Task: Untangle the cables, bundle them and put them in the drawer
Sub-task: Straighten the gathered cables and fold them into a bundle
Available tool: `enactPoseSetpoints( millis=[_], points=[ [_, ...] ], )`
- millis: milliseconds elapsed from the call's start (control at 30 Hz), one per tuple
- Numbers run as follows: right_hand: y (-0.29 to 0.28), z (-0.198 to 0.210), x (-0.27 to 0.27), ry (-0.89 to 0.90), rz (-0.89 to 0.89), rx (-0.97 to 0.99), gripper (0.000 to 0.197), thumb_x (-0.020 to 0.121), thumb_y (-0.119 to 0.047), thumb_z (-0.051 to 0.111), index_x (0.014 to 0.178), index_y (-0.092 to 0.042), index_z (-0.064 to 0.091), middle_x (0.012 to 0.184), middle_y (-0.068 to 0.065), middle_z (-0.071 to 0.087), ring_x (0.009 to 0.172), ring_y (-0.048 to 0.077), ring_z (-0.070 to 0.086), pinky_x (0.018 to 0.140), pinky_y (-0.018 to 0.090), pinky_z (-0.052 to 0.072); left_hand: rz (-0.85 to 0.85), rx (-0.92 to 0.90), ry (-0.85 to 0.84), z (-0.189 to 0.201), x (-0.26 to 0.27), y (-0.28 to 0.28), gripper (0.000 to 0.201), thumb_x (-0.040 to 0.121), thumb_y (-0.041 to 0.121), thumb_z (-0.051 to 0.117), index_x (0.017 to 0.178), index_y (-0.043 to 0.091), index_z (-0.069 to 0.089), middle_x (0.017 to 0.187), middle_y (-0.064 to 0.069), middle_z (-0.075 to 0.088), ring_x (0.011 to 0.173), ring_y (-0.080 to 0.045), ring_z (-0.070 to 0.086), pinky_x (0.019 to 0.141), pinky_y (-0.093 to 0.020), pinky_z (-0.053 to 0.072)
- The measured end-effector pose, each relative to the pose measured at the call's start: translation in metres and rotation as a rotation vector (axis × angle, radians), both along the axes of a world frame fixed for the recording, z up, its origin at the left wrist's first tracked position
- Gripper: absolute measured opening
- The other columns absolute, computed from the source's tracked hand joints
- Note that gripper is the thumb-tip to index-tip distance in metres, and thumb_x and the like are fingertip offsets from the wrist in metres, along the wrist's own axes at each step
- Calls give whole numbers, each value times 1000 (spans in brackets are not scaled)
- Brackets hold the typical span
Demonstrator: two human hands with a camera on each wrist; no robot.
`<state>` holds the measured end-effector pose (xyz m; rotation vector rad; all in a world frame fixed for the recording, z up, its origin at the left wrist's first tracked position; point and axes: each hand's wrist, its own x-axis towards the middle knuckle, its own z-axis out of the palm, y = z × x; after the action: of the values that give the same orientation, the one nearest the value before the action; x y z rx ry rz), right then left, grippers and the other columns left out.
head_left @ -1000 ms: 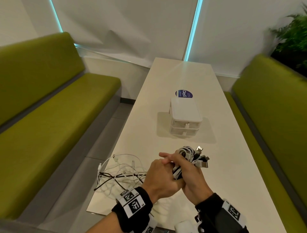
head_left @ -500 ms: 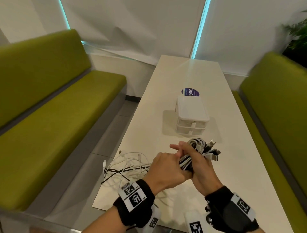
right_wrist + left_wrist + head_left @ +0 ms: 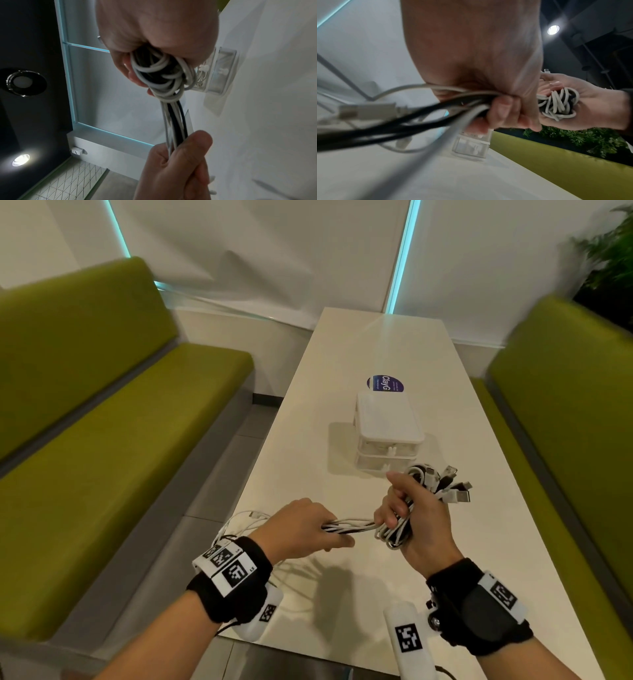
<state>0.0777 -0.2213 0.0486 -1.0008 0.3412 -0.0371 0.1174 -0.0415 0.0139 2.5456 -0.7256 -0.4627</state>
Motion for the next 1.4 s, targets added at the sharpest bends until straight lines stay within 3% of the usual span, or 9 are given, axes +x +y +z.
enactPoseSetpoints(
  millis=[233, 433, 567, 667, 733, 933, 1033, 1200, 1400],
  points=[
    [-14, -9, -2, 31, 183, -329, 41, 89, -5, 62, 56, -13, 39, 45, 3, 30, 36, 19, 27, 46, 33, 31, -206, 212, -218, 10, -18, -12, 50, 92, 59, 49, 65, 17, 50, 56, 5, 41, 60, -19, 39, 62, -32, 27],
    [-3, -2, 0, 3, 405, -675, 38, 78, 3, 62, 58, -17, 36, 48, -1, 36, 40, 14, 33, 46, 29, 29, -369, 329, -397, 29, -26, -31, 38, 90, 54, 54, 89, 20, 71, 66, -3, 46, 71, -27, 49, 65, -34, 32],
    [-23, -1, -2, 45, 256, -269, 35, 73, -6, 71, 56, -17, 43, 44, 0, 32, 33, 16, 29, 42, 29, 29, -244, 118, -175, 20, -23, -11, 53, 76, 70, 63, 66, 20, 51, 55, 4, 48, 53, -12, 41, 55, -33, 28],
    [-37, 5, 0, -14, 130, -39, 37, 76, -15, 68, 54, -17, 39, 44, 0, 28, 34, 17, 31, 47, 32, 34, -152, 33, -81, 6, -12, 13, 48, 79, 71, 60, 111, 36, 64, 94, 11, 71, 87, -10, 62, 75, -28, 42],
    [-37, 7, 0, -52, 96, -28, 38, 75, -16, 68, 54, -17, 37, 44, 0, 28, 35, 17, 32, 47, 31, 37, -131, 14, -107, 3, -4, 24, 59, 84, 67, 56, 136, 38, 52, 126, 14, 64, 115, -6, 57, 93, -22, 38],
    [-29, 1, 0, -72, 105, -44, 36, 76, -15, 68, 56, -15, 38, 44, 1, 29, 35, 18, 33, 48, 32, 37, -103, -412, -121, 23, -2, 6, 13, 95, 29, 60, 102, 26, 69, 103, 15, 69, 100, -1, 61, 91, -22, 45],
    [-29, 3, -1, -100, 119, -41, 35, 76, -15, 67, 58, -13, 36, 43, 2, 28, 34, 18, 33, 46, 31, 37, -214, -233, -31, 17, -6, -10, 11, 89, 33, 62, 95, 27, 69, 95, 14, 69, 87, 0, 60, 83, -28, 47],
    [-33, 5, -7, -124, 145, -24, 34, 79, -12, 63, 58, -14, 35, 41, 1, 29, 33, 18, 33, 47, 30, 37, -312, 62, -222, 3, -8, -19, 26, 93, 46, 54, 101, 28, 70, 100, 11, 64, 90, -15, 60, 70, -29, 36],
    [-34, 12, -6, -155, 159, -65, 35, 79, -14, 64, 55, -14, 38, 42, 1, 29, 35, 18, 32, 49, 32, 34, -224, 374, -222, 3, 20, 15, 43, 87, 70, 46, 117, 46, 64, 111, 17, 64, 102, -10, 59, 89, -34, 33]
  ],
)
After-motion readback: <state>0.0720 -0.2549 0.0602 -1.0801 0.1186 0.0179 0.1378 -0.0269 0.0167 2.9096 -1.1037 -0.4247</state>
